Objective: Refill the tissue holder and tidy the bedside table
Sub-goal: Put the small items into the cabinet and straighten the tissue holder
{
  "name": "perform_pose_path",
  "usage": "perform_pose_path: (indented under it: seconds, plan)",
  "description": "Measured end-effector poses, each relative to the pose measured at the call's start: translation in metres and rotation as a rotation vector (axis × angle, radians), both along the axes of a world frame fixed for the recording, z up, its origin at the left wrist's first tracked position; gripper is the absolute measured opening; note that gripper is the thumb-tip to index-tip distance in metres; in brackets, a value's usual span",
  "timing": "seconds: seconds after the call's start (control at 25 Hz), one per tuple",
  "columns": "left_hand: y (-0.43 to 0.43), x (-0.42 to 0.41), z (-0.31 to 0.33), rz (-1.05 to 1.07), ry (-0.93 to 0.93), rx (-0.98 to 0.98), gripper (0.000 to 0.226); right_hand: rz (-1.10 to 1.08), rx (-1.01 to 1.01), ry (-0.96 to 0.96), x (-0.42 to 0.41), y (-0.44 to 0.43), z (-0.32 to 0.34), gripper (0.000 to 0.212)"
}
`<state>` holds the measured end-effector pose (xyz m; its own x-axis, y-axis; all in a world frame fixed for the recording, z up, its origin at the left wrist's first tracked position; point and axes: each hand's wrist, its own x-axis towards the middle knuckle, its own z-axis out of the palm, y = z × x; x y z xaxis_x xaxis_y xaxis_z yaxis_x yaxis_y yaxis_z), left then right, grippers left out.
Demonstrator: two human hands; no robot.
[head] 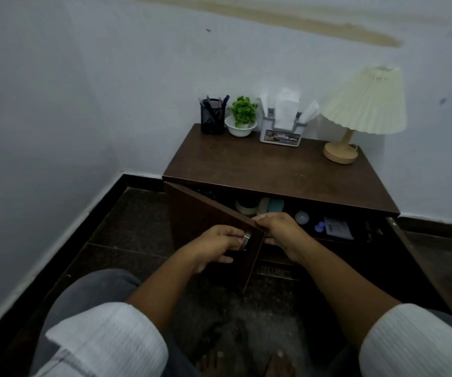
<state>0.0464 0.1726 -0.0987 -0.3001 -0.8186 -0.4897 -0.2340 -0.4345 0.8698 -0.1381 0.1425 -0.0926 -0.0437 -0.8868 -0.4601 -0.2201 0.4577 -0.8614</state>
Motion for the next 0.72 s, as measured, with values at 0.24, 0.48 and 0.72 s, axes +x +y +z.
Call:
perform_pose_path:
  seconds: [0.24, 0.48, 0.72]
  plan:
    - [-0.023, -0.033, -0.013, 0.045, 0.045, -0.06, 0.039, -0.15, -0.011, -0.103, -0.023, -0.002, 0.001, 0.018]
    - [-0.042, -0.058, -0.017, 0.123, 0.073, -0.139, 0.048, -0.072, -0.018, -0.094, -0.044, 0.006, 0.001, 0.028]
    - [-0.026, -0.104, -0.001, 0.237, -0.02, -0.278, 0.025, -0.077, -0.202, 0.081, -0.091, 0.033, 0.04, 0.017]
